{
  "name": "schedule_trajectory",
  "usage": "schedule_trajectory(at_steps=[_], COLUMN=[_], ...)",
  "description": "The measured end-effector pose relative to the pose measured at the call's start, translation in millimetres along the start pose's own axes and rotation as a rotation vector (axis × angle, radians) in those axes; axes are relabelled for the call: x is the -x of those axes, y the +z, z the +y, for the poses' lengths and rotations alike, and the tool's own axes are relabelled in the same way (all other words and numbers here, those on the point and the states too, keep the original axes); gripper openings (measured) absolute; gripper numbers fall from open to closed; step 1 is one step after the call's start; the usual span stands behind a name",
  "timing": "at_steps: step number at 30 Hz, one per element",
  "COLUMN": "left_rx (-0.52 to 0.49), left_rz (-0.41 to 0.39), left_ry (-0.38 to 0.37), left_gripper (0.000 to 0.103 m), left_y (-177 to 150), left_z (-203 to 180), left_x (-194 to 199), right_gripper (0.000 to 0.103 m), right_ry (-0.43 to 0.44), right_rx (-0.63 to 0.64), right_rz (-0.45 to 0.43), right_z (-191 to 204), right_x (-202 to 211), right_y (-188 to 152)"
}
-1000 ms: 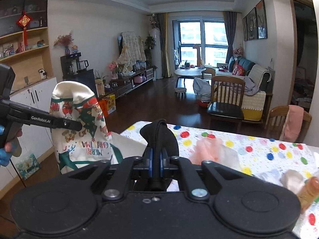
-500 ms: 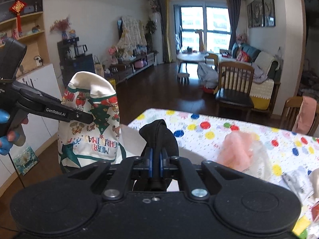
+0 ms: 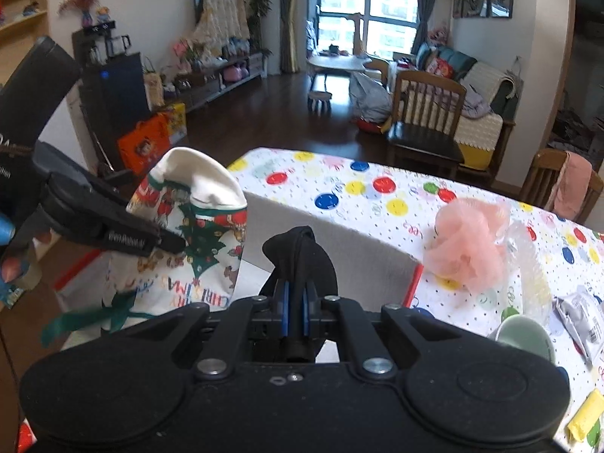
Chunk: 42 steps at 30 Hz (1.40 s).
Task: Organize soft objects
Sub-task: 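Lower the sock into the red box with the left tool while the right tool drops the black cloth in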
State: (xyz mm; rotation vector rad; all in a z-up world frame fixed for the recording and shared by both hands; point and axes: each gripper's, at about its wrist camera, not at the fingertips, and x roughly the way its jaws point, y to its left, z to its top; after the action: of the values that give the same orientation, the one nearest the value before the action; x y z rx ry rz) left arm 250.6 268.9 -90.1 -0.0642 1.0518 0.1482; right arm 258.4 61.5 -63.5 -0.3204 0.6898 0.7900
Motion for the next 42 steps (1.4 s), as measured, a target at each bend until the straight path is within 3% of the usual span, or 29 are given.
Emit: schedule_trajectory(at_steps=[7, 12, 16, 18, 20, 31, 33, 34, 35, 37, 42], left_rx=[-0.036, -0.046, -0.041, -0.049, -0.058, -0.091, -0.094, -0.094, -0.095, -0.100, -0.111], left_rz=[0.050, 0.091, 0.088, 0.093, 0.100, 0.096, 0.092, 0.091, 0.088, 0.079, 0.024], left_ry=[0.016, 0.012, 0.003, 0.000, -0.007, -0.010, -0.024, -0.031, -0.037, -0.043, -0.038], left_gripper=[0.009, 0.009, 0.010, 0.011, 0.011, 0.013, 0.020, 0.030, 0.051, 0.081, 0.081], left_y=[1, 2, 0, -2, -5, -16, -18, -19, -20, -22, -29], left_z=[1, 5, 6, 6, 6, 5, 6, 7, 7, 7, 5], left_x=[-27, -40, -41, -40, -39, -26, -22, -19, -17, -12, 9], right_gripper=[0.007, 0.016, 0.020, 0.031, 0.035, 0.047, 0.051, 0.052, 0.053, 0.056, 0.064], right_ry=[-0.008, 0.005, 0.007, 0.011, 0.010, 0.032, 0.038, 0.042, 0.044, 0.051, 0.066], right_rx=[-0.012, -0.007, 0.019, 0.032, 0.043, 0.027, 0.023, 0.021, 0.019, 0.016, 0.008], right_rz=[0.083, 0.144, 0.145, 0.142, 0.135, 0.117, 0.107, 0.104, 0.100, 0.091, 0.059], right_z=[8, 14, 21, 24, 26, 20, 19, 18, 17, 16, 14], right_x=[-25, -30, -26, -23, -21, -12, -7, -5, -4, 2, 22], right_y=[-7, -16, -20, -21, -20, -11, -11, -10, -10, -9, -7])
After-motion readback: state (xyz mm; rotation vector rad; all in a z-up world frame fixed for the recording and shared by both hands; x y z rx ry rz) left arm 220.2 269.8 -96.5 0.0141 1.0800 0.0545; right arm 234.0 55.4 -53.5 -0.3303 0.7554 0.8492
